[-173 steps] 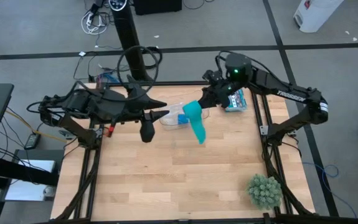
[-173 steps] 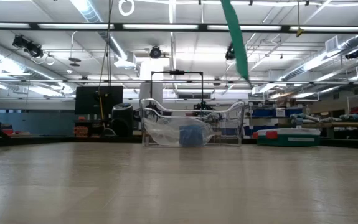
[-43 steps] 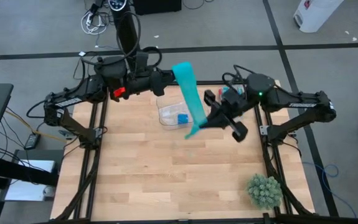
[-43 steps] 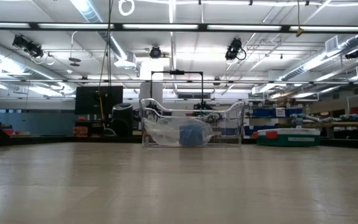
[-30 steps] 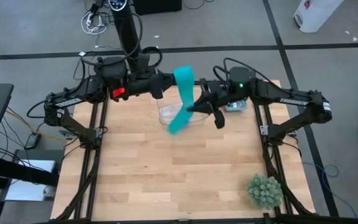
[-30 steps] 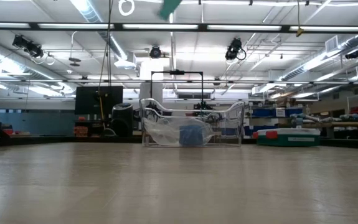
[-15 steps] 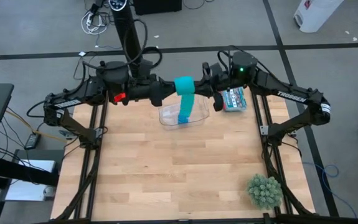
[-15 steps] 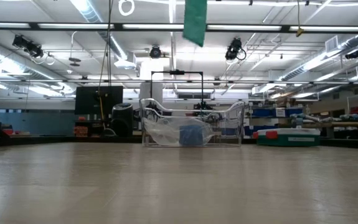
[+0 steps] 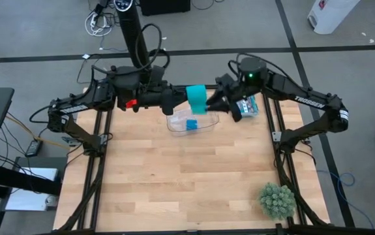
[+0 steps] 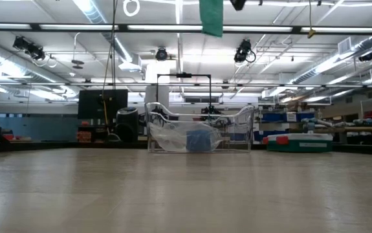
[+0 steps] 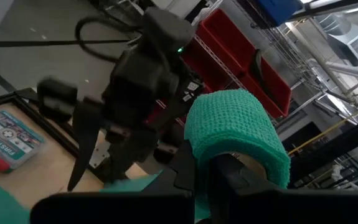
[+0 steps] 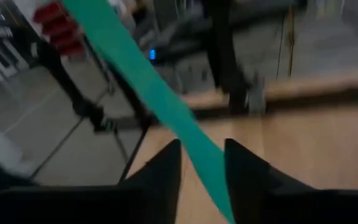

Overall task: Roll bandage
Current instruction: Roll the sky blue bandage

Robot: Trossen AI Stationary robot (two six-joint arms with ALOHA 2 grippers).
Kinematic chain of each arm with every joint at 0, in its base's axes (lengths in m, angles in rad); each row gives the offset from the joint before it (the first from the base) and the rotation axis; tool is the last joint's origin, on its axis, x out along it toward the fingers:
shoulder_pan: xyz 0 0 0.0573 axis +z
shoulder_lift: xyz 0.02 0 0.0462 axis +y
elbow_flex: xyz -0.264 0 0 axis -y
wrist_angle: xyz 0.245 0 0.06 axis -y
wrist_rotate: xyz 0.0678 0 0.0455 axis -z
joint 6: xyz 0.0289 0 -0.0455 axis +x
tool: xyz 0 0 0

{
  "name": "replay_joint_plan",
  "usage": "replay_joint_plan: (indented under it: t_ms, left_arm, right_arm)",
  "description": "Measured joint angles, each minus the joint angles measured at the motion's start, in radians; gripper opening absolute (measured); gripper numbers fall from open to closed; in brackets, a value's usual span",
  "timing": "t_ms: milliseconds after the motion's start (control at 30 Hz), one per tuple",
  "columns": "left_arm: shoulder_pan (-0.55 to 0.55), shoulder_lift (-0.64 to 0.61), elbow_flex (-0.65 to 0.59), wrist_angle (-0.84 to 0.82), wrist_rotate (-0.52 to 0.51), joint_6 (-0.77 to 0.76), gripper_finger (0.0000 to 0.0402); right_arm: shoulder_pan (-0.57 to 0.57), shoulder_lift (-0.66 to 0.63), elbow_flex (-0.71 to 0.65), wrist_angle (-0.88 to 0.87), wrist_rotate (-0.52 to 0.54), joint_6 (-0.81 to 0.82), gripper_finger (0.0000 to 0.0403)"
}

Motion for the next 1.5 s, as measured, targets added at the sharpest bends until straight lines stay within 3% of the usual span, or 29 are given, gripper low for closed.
replay_joint_plan:
  t_ms: [100,200,400,633,900,1100,1500]
  left_arm:
    - [0.000,-0.002,0.000,0.001,0.011,0.001,0.0021]
    - [0.006,-0.002,0.000,-0.002,0.026,-0.001,0.0021]
    - [0.031,-0.002,0.000,-0.011,0.108,-0.056,0.0021]
    - [0.055,-0.002,0.000,-0.010,0.172,-0.150,0.0021]
    - [0.059,-0.003,0.000,-0.008,0.183,-0.211,0.0021]
    - [0.060,-0.004,0.001,-0.008,0.182,-0.213,0.0021]
    - [0.080,0.001,0.000,-0.013,0.175,-0.205,0.0021]
  right_arm:
    - [0.001,-0.031,0.000,-0.082,0.006,-0.013,0.0156]
    - [0.017,-0.065,0.001,-0.029,0.089,-0.036,0.0175]
    - [0.080,-0.082,0.127,0.073,0.277,-0.104,0.0178]
    - [0.145,-0.021,0.294,0.062,0.395,-0.247,0.0187]
    - [0.228,0.070,0.390,0.001,0.528,-0.431,0.0208]
    - [0.255,0.079,0.400,0.012,0.564,-0.507,0.0209]
    - [0.256,0.038,0.400,-0.026,0.619,-0.496,0.0191]
